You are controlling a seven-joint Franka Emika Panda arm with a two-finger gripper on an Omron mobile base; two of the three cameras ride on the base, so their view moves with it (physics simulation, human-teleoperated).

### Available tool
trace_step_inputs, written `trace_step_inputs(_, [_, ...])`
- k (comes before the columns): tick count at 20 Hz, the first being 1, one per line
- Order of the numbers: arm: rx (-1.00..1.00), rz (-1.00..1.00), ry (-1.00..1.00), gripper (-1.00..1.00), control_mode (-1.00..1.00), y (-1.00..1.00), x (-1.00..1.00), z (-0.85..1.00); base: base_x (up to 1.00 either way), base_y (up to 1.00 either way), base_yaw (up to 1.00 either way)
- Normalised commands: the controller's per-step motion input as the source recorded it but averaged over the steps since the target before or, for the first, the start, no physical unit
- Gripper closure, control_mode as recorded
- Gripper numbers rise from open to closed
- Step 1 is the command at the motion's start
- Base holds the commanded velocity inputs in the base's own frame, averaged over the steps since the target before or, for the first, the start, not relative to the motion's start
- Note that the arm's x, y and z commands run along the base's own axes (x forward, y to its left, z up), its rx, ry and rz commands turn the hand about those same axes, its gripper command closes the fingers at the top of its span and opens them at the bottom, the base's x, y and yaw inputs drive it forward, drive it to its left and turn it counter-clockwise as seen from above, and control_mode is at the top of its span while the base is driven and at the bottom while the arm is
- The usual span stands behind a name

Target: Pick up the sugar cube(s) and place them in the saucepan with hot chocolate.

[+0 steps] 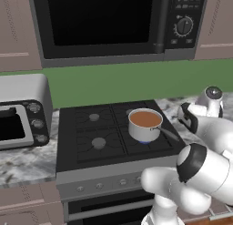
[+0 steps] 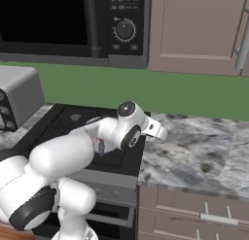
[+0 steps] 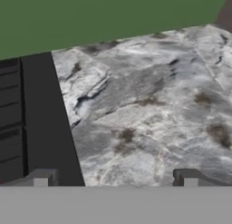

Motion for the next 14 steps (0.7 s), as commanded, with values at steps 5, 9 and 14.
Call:
trace_step_inputs(5, [-0.18,-0.17,0.22,-1.0,-1.0,-0.08,-0.02,0.0,0.0,0.0,0.0])
trace_step_inputs(9, [0.01,-0.09,0.06,-1.0,-1.0,-0.19,-0.08,0.0,0.0,0.0,0.0])
trace_step_inputs(14, [0.05,0.0,0.04,-1.0,-1.0,-0.08,-0.12,0.0,0.0,0.0,0.0])
